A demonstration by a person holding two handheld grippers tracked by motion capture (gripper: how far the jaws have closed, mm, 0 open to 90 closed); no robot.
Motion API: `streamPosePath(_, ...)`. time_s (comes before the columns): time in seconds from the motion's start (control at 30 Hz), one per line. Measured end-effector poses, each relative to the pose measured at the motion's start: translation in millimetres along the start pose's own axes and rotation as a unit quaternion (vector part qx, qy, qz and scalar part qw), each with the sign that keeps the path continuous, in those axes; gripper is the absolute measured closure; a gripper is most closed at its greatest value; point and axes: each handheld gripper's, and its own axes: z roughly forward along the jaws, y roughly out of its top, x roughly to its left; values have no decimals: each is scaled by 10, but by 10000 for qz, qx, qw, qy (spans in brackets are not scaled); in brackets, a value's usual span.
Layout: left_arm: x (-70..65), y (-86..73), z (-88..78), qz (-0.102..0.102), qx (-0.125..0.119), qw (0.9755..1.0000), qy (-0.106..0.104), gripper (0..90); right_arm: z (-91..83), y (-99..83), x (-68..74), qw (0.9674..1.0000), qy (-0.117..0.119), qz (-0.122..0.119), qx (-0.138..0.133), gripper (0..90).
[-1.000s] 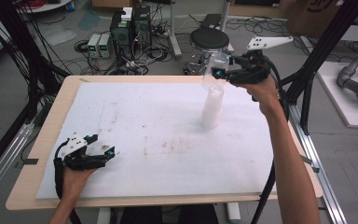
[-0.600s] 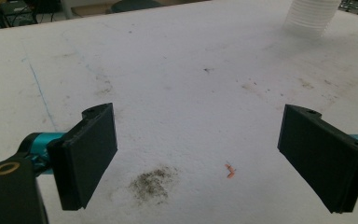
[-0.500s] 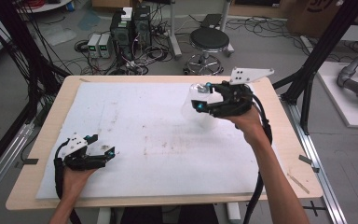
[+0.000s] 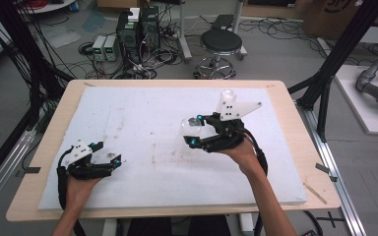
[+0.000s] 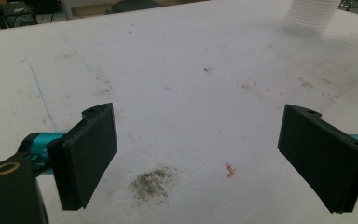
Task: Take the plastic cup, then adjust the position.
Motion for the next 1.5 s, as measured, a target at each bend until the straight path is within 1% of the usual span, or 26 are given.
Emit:
streamPosePath(0.13,0,0,1,3,1,10000,-3,117,67,-84,6,10000,75,52,34,388)
streamPosePath(0.27,1,0,2,8,-1,10000,-12,117,94,-129,14,9999,95,78,43,388)
streamPosePath(0.43,1,-1,0,5,-2,10000,-10,117,111,-157,31,9999,108,44,72,389)
streamPosePath(0.6,0,0,-2,16,-7,10000,-22,117,132,-176,34,9998,110,14,140,390)
streamPosePath(0.9,3,-2,-4,4,-38,10000,-62,117,147,-197,8,9998,121,38,144,392)
streamPosePath(1.07,12,-3,-9,-35,-52,9999,-80,116,140,-198,0,9998,120,54,149,392)
streamPosePath(1.2,24,-4,-17,-74,-97,9998,-147,117,140,-200,-6,9998,121,40,148,392)
streamPosePath(1.3,42,-2,-25,-102,-147,9995,-265,117,134,-201,-12,9998,120,34,144,393)
streamPosePath(1.4,61,33,-56,-88,-279,9986,-439,114,123,-200,-16,9998,134,34,143,392)
streamPosePath(1.47,66,92,-93,-20,-402,9970,-662,113,111,-196,-19,9998,144,38,138,393)
streamPosePath(1.5,61,137,-114,12,-497,9951,-855,113,107,-194,-22,9998,154,25,127,392)
